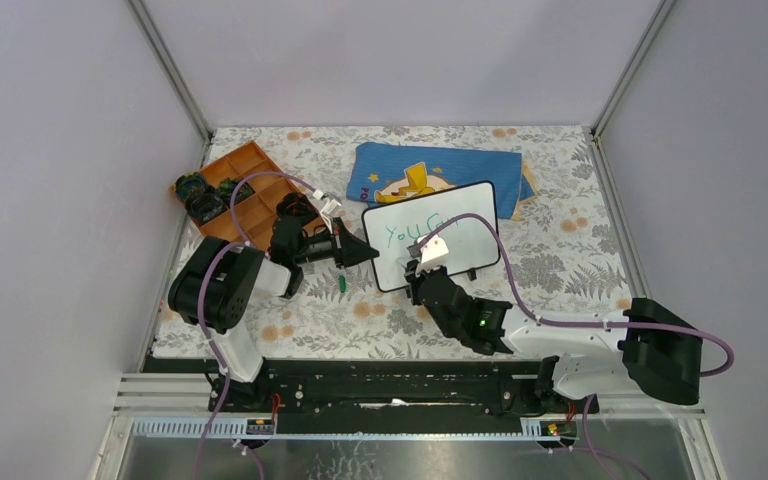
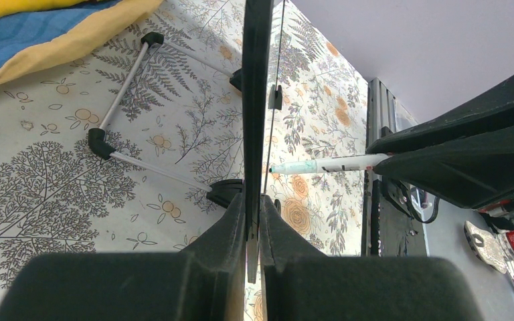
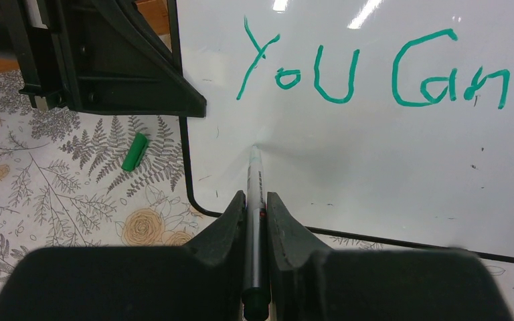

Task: Write a sentence on the whiteboard

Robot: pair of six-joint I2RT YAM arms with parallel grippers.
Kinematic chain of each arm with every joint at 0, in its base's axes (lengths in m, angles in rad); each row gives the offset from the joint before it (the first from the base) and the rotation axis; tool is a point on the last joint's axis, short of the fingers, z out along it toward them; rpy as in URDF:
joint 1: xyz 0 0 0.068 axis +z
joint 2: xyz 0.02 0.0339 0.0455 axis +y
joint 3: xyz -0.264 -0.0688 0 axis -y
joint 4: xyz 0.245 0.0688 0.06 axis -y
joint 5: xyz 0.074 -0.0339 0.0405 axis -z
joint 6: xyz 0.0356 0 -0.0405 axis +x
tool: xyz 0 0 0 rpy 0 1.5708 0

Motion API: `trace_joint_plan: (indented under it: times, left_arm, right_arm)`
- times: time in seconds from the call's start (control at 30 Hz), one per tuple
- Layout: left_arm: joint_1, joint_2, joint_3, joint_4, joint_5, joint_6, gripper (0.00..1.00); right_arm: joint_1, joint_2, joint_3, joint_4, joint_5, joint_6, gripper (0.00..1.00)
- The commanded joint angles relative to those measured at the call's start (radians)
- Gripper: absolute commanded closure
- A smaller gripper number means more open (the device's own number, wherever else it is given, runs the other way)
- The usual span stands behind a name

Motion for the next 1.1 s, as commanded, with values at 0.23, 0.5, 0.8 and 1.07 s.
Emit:
trace_joint_plan:
  times: [0.23, 0.5, 0.8, 1.07]
  left_arm:
    - [-0.02, 0.013, -0.003, -0.104, -0.002, 0.037, 1.0]
    - [-0.02, 0.014, -0.001, -0.104, -0.001, 0.038, 1.0]
    - [-0.02, 0.011, -0.001, -0.106, -0.002, 0.039, 1.0]
    - [-0.02, 0.013, -0.001, -0.106, -0.002, 0.039, 1.0]
  right_arm:
    - [0.007, 0.008, 0.034, -0.011, 0.04, 0.044, 1.0]
    - [0.008, 0.005, 0.015, -0.043, 0.025, 0.063, 1.0]
    - [0.009, 0.01, -0.006, -0.068, -0.002, 0.095, 1.0]
    - [0.01, 0.011, -0.024, -0.09, -0.022, 0.125, 1.0]
